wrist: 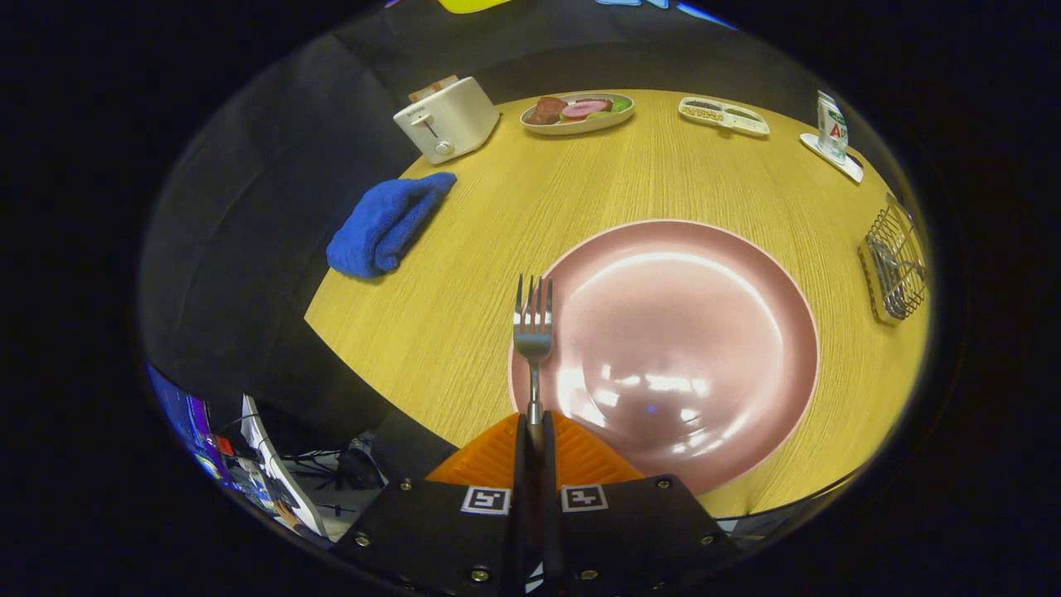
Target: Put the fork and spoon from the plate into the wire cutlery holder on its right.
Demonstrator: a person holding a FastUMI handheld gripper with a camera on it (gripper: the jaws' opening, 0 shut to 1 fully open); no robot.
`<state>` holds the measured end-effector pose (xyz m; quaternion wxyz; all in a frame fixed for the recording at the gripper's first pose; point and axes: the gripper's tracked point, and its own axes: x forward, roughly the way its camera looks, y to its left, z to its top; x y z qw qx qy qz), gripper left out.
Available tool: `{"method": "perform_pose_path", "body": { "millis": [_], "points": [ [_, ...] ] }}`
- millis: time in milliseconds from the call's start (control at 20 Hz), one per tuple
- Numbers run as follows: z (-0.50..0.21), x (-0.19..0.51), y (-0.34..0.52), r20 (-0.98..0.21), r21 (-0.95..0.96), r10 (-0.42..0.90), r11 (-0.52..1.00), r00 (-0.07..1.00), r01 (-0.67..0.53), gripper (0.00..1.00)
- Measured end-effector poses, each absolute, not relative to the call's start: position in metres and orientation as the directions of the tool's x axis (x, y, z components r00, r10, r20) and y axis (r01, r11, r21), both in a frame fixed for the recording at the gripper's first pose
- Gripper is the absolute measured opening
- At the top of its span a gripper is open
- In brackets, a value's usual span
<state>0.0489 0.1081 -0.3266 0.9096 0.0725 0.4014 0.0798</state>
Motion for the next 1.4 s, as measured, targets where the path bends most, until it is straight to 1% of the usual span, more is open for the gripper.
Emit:
{"method": "perform_pose_path", "body": {
  "millis": [150,200,400,600,1050,1400],
  "points": [
    [-0.326,0.058,0.108,-0.697,0.237,0.224,0.969,0.681,-0.076,0.08],
    [-0.319,0.052,0.104,-0.693,0.246,0.226,0.967,0.684,-0.069,0.01],
    [-0.309,0.055,0.090,-0.680,0.246,0.211,0.968,0.702,-0.053,0.01],
    [-0.292,0.060,0.066,-0.654,0.266,0.186,0.964,0.733,-0.008,0.01],
    [-0.242,0.059,-0.025,-0.587,0.279,0.073,0.953,0.807,0.117,0.01],
    [-0.207,0.045,-0.122,-0.541,0.285,-0.062,0.925,0.838,0.253,0.01]
  ]
}}
